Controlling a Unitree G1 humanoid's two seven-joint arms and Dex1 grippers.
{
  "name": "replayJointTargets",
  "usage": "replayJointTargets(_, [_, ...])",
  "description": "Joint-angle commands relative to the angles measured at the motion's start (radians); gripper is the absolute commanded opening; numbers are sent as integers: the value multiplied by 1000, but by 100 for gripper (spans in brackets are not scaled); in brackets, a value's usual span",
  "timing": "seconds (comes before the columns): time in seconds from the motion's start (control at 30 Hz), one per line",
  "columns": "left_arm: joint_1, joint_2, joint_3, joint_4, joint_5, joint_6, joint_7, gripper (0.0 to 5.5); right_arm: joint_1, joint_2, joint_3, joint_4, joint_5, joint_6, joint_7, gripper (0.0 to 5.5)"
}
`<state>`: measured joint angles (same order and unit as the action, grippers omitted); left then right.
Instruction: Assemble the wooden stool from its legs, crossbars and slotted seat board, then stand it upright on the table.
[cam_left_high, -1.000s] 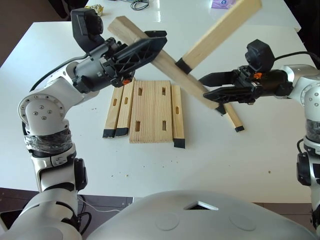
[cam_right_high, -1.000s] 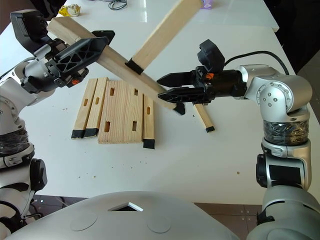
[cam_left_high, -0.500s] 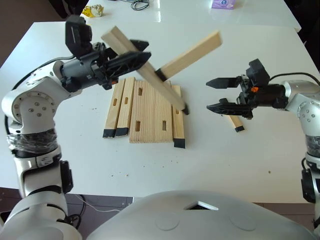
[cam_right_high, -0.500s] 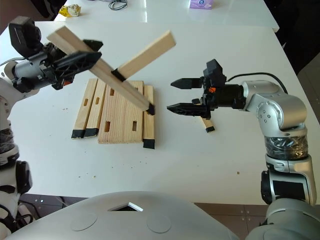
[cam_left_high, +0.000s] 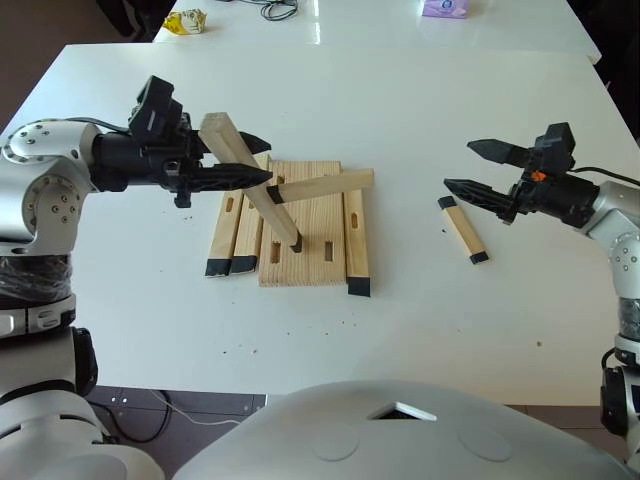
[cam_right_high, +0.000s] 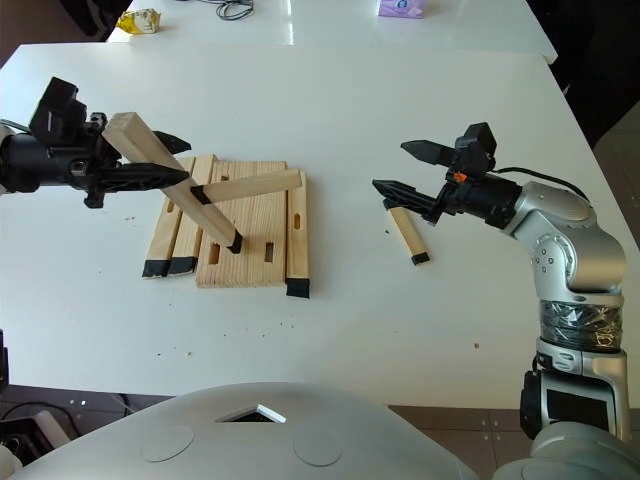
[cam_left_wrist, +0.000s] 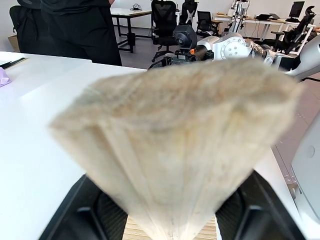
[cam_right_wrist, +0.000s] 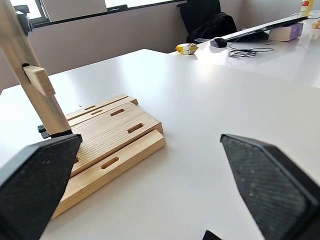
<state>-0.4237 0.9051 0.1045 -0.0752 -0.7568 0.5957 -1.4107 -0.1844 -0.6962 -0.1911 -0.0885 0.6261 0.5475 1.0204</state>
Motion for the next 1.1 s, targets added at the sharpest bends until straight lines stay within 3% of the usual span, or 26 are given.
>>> replayJointTargets(0.03, [11, 47, 44, -15, -8, 4, -35, 205, -6, -8, -16, 19, -13, -20, -8, 511])
replayJointTargets(0.73, [-2, 74, -12, 39, 100, -89, -141, 205, 19, 3, -14, 13, -3, -16, -32, 511])
replayJointTargets(1.1, [-6, 81, 31, 36, 57, -38, -139, 205, 22, 7, -20, 16, 2, -12, -39, 511])
